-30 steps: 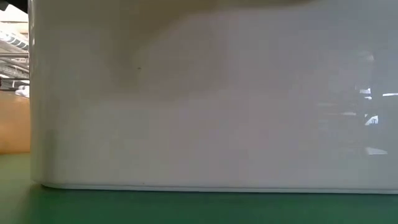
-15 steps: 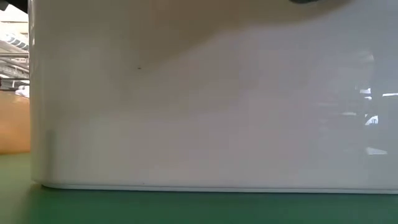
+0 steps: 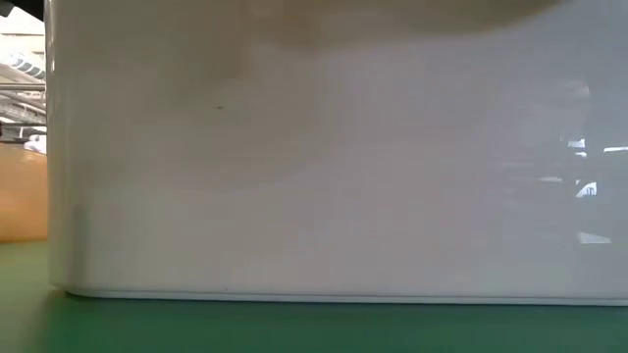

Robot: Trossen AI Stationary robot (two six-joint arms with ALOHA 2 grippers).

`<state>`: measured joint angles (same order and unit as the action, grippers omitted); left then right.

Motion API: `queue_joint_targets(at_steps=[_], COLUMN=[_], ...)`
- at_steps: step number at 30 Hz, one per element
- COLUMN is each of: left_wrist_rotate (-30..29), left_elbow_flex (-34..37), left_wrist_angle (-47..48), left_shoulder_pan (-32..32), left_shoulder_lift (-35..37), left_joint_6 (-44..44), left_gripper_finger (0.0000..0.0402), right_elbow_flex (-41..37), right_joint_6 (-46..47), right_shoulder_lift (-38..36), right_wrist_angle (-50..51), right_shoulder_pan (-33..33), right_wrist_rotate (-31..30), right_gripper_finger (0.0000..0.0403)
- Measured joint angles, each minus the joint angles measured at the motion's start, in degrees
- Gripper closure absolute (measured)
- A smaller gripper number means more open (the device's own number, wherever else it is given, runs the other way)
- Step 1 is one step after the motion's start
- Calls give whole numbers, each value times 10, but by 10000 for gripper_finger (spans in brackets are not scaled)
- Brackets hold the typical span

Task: Sort produce into baskets
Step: Put the garlic into the orange bin

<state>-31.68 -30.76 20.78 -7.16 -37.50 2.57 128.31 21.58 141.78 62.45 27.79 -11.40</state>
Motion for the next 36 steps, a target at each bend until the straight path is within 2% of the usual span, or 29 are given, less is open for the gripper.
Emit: queue_joint_targets(at_steps=[11, 20, 29, 36], left_wrist_rotate=[0, 0, 0, 0], left_elbow_flex=[0, 0, 0, 0], left_wrist_angle=[15, 14, 25, 25], left_shoulder_pan=[0, 0, 0, 0], left_shoulder_lift=[0, 0, 0, 0], left_joint_6=[-3, -4, -3, -1], left_gripper_finger=[292, 292, 292, 292], right_elbow_flex=[-1, 68, 64, 64], right_joint_6=[-29, -43, -43, -48], right_shoulder_lift=[-4, -11, -53, -55], right_wrist_angle=[-13, 37, 41, 41], right_shoulder_pan=[-1, -19, -52, -101], right_wrist_rotate=[51, 63, 124, 174], right_gripper_finger=[400, 402, 403, 403])
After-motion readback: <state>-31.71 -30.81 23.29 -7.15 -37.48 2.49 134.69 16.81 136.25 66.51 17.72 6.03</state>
